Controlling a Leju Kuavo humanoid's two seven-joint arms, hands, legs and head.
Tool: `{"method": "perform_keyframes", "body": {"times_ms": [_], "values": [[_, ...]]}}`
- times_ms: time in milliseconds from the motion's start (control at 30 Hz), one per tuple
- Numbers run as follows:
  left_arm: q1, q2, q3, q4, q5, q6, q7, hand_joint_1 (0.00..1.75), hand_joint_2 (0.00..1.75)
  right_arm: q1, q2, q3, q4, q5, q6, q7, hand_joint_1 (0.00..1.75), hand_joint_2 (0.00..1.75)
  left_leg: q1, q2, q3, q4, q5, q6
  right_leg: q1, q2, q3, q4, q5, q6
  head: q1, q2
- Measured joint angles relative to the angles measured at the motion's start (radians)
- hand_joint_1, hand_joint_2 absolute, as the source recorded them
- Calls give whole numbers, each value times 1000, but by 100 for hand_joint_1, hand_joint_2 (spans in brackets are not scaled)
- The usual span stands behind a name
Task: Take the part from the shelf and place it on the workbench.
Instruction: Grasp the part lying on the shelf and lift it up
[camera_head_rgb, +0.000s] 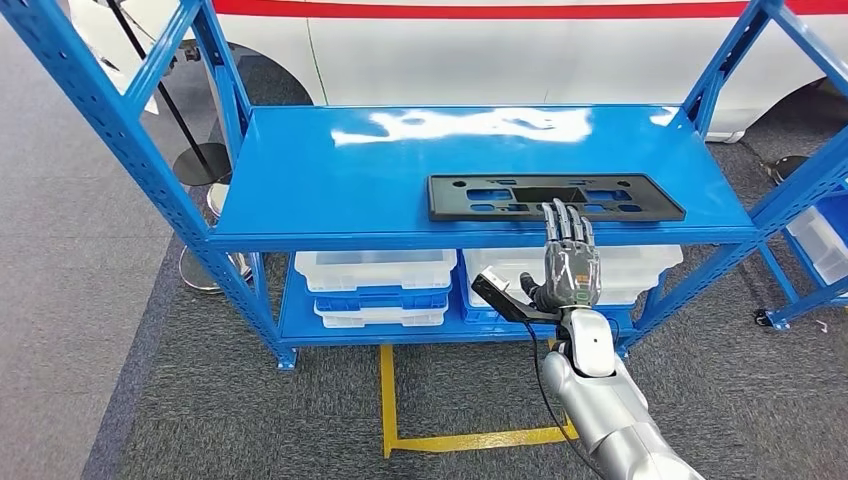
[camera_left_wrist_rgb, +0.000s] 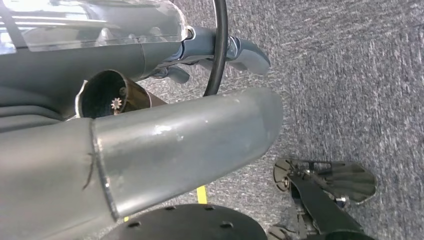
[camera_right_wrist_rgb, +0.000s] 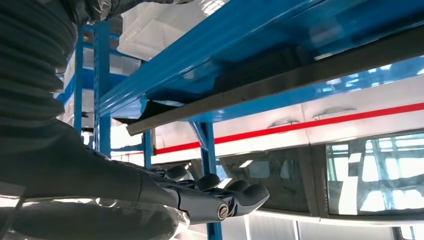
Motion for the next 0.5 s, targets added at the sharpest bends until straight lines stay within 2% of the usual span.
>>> {"method": "perform_keyframes", "body": {"times_ms": [67, 100, 133, 200, 300, 333, 367, 433, 467, 500], "values": [[0, 0, 0, 0, 0, 0, 0, 0, 0, 0, -2, -1, 0, 0, 0, 0, 0, 175, 0, 0, 13, 2, -11, -6, -2, -1, 58, -136, 80, -3, 0, 0], [0, 0, 0, 0, 0, 0, 0, 0, 0, -1, -2, -1, 0, 0, 0, 0, 0, 175, -2, -1, 17, 3, -16, -9, -1, -2, 81, -187, 98, -6, 0, 0], [-1, 0, 0, 0, 0, 0, 0, 0, 0, -1, -3, -2, 0, 0, 0, 0, 0, 175, -3, -1, 18, 5, -19, -13, 2, -1, 95, -215, 102, -9, 0, 0], [-3, 0, 0, 0, 0, 0, 0, 0, 0, -1, -3, -2, 0, 0, 1, 0, 0, 175, -5, -2, 16, 5, -21, -21, 7, 0, 99, -226, 93, -16, 0, 0], [-4, 0, 0, 0, 1, 0, 0, 0, 0, -1, -4, -4, -1, 0, 1, 2, 0, 175, -4, -1, 15, 14, -35, -35, 4, 1, 107, -236, 92, -35, 0, 0], [-4, 0, 0, 0, 1, 1, 0, 0, 0, -1, -4, -6, -1, 0, 2, 3, 0, 175, -3, -1, 3, 44, -53, -39, 2, 1, 113, -241, 91, -42, 0, 0], [-4, 1, 0, 0, 2, 1, 0, 0, 0, -2, -4, -7, -1, -1, 2, 4, 0, 175, -2, 0, -23, 97, -79, -42, 0, 0, 118, -244, 90, -49, -1, 0], [-3, 1, 0, 0, 2, 1, 0, 0, 0, 0, -4, -9, -1, -2, 3, 5, 0, 175, -1, 0, -100, 240, -133, -46, 3, 0, 123, -244, 84, -57, -1, 0], [-2, 0, 0, 0, 2, 1, 0, 0, 0, 1, -4, -10, -1, -3, 4, 5, 0, 175, 0, 0, -132, 291, -142, -47, 5, 0, 125, -243, 81, -58, -1, 0], [-1, 0, 0, 0, 2, 2, 0, 0, 0, 2, -4, -10, -1, -3, 4, 5, 0, 175, 0, 0, -147, 303, -129, -47, 6, 0, 129, -242, 78, -58, -1, 0]]}}
